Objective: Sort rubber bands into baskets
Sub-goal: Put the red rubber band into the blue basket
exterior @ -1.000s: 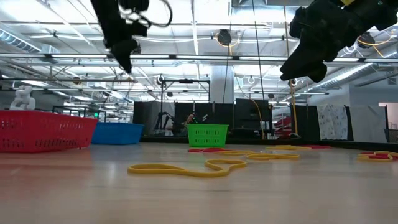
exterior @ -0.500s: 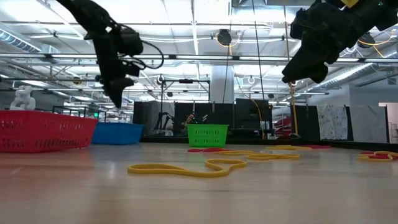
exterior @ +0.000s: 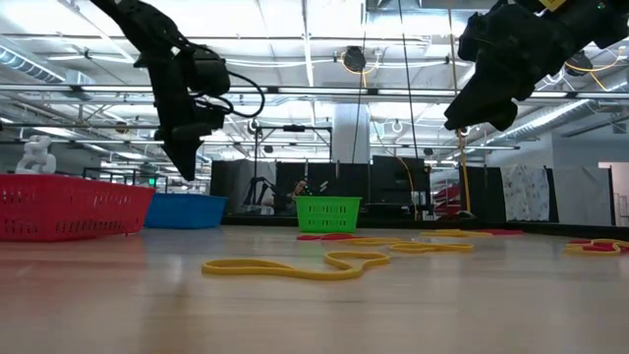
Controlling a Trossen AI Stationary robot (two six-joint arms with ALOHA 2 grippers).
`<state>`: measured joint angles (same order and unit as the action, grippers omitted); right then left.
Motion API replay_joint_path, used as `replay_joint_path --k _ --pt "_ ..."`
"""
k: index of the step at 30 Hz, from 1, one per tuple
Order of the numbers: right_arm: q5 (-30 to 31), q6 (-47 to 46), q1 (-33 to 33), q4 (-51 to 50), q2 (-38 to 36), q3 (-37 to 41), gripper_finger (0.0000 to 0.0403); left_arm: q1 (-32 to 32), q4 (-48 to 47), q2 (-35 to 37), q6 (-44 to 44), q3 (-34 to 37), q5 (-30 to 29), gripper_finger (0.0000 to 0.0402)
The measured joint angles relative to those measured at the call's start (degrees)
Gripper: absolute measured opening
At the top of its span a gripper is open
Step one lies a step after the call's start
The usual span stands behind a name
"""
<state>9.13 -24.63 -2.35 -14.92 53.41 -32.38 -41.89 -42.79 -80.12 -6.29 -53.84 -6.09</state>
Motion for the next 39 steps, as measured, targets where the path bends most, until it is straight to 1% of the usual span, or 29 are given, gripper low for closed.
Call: replay_joint_path --k 5,9,11,16,19,21,25,30,32,35,39 --pt "0.0 -0.2 0.0 0.0 0.0 0.0 0.0132 1.5 -1.8 0.1 2.5 -0.2 0.9 0.0106" --pt "0.0 -1.1 0.0 0.0 0.0 0.0 0.0132 3.5 -2.7 1.9 3.4 -1.3 6.8 0.0107" --pt "0.0 -1.2 0.0 0.0 0.0 0.0 0.0132 5.2 -2.0 3.9 4.5 -1.8 8.0 0.0107" --pt "-0.1 -3.9 0.0 0.4 0.0 0.0 0.0132 11.4 3.7 11.3 6.0 -1.9 9.9 0.0107" --pt "-0.6 -5.1 0.0 0.6 0.0 0.0 0.0132 16.4 12.4 15.6 7.1 -0.5 10.9 0.0107" --pt "-4.1 -8.0 0.1 0.5 0.0 0.0 0.0132 19.8 18.9 17.5 7.5 1.1 11.0 0.0107" --pt "-15.6 -16.2 -0.1 -0.6 0.0 0.0 0.0132 27.2 29.6 19.3 7.6 4.3 11.0 0.0107" --pt "-29.1 -27.6 -2.0 -2.7 0.0 0.0 0.0132 36.2 40.6 19.4 6.1 8.3 11.0 0.0107" --pt "-33.2 -33.2 -3.6 -3.9 0.2 0.0 0.0132 38.9 44.6 19.4 4.3 9.5 10.6 0.0107" --pt "-36.1 -41.2 -6.6 -4.2 0.6 0.0 0.0132 41.3 46.5 19.4 2.2 10.4 9.9 0.0107" --pt "-36.7 -49.8 -10.6 -4.9 2.5 -1.8 0.0132 42.6 46.8 19.4 1.3 11.0 9.7 0.0107"
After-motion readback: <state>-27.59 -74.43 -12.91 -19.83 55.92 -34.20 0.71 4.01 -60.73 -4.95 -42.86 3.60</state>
